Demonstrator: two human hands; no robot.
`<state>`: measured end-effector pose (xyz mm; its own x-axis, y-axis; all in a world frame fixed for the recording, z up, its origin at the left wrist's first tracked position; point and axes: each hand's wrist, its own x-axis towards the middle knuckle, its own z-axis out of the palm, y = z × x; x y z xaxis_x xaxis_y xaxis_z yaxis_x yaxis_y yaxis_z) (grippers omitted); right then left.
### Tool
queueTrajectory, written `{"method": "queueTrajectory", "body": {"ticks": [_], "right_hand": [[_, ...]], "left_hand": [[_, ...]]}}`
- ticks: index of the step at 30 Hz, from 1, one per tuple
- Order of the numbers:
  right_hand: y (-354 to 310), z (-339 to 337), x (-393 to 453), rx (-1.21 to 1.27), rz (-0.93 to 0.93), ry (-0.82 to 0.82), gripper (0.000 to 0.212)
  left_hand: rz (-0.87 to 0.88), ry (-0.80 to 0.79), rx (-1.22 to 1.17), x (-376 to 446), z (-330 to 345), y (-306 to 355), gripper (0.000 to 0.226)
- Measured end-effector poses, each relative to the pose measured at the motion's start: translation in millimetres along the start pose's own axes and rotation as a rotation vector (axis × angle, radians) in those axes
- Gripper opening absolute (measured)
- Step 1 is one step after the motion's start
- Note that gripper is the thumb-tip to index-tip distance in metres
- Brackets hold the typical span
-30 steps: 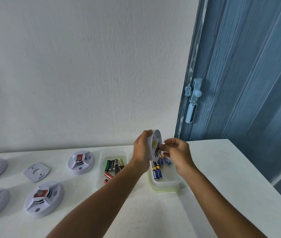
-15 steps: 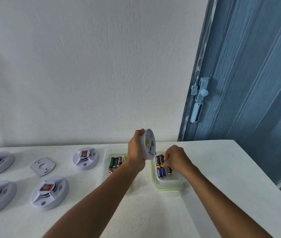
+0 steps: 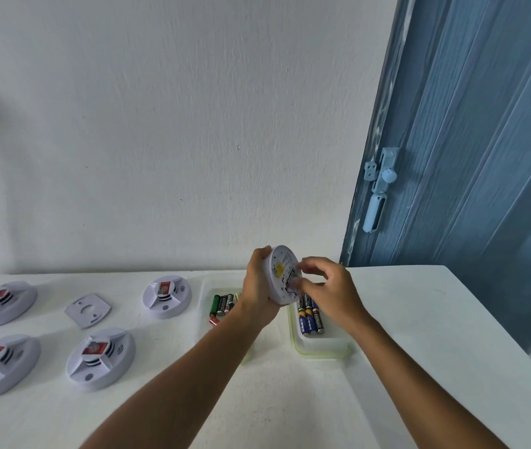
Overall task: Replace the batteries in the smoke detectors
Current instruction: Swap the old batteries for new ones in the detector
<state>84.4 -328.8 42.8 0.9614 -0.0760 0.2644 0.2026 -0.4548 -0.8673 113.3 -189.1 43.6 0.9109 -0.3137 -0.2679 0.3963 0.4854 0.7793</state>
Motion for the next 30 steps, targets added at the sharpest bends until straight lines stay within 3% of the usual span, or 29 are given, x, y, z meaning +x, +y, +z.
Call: {"method": "queueTrajectory", "body": {"ticks": [10, 17, 25, 27, 30], "right_hand": [[-9, 1, -5, -0.048, -0.196, -0.159, 0.029], [-14, 8, -12, -0.171, -0.257, -0.119, 0.036], [0, 2, -18, -0.395, -0.659, -0.109, 0.03], [0, 5, -17, -0.336, -0.646, -0.037, 0.029], [-13, 3, -10, -0.054, -0.445, 0.098, 0.019]], "left_hand": [[-0.052, -0.024, 0.009, -5, 0, 6, 0.049], [-0.132, 0.055, -0.011, -5, 1, 11, 0.035], [-0.222, 0.009, -0.19, -14, 0, 20, 0.038], [-0.216, -0.005, -0.22, -16, 3, 20, 0.038], [-0.187, -0.021, -0.202, -17, 4, 20, 0.043]]}}
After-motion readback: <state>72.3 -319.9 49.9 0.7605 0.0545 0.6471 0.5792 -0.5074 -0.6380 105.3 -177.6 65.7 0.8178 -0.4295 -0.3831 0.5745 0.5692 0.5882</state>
